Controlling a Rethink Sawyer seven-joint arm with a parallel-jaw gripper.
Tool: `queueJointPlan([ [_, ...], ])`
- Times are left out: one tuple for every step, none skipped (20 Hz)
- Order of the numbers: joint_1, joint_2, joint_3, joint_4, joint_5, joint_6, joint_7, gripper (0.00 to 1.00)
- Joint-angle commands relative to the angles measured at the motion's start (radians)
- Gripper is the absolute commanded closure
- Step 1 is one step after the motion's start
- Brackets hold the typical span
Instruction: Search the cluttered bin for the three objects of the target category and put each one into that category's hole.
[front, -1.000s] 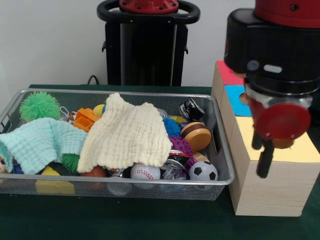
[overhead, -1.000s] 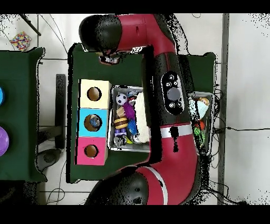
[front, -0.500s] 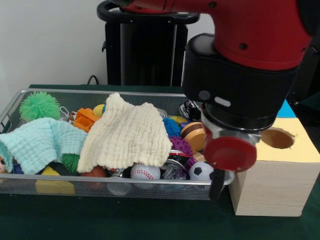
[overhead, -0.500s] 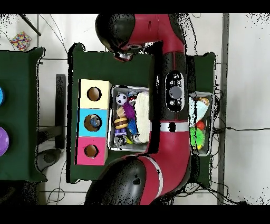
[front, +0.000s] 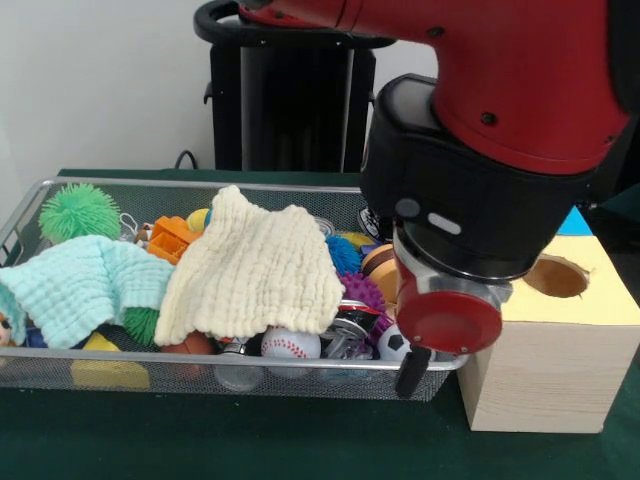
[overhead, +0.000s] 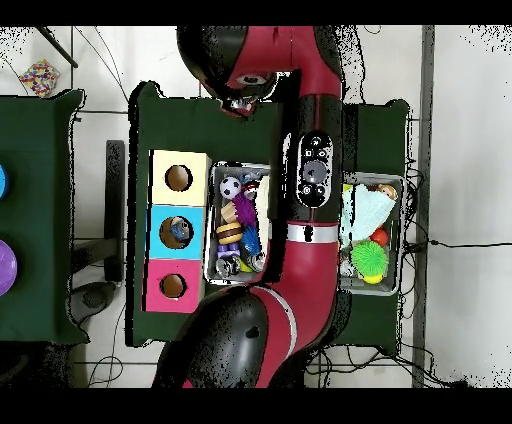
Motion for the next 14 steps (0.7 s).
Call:
queueJointPlan([
  [-0.028,0.009,0.159,-0.05,-0.163,0.103,-0.363,0.0],
  [-0.036,0.002,0.169,-0.048,-0.171,0.117,-0.377,0.0],
  [-0.044,-0.005,0.176,-0.044,-0.174,0.124,-0.389,0.0],
  [-0.052,-0.01,0.188,-0.042,-0.176,0.136,-0.394,0.0],
  [-0.06,-0.015,0.195,-0.039,-0.176,0.143,-0.402,0.0],
  [-0.066,-0.019,0.202,-0.037,-0.177,0.152,-0.409,0.0],
  [-0.072,-0.024,0.207,-0.034,-0.174,0.158,-0.411,0.0],
  [-0.078,-0.03,0.21,-0.029,-0.17,0.162,-0.411,0.0],
  [-0.083,-0.036,0.213,-0.024,-0.166,0.166,-0.411,0.0],
  [-0.088,-0.04,0.215,-0.018,-0.157,0.169,-0.401,0.0],
  [-0.093,-0.046,0.21,-0.01,-0.147,0.169,-0.397,0.0],
  [-0.096,-0.051,0.204,-0.002,-0.139,0.166,-0.395,0.0],
  [-0.101,-0.056,0.201,0.005,-0.131,0.162,-0.392,0.0],
  [-0.107,-0.06,0.202,0.009,-0.126,0.165,-0.389,0.0],
])
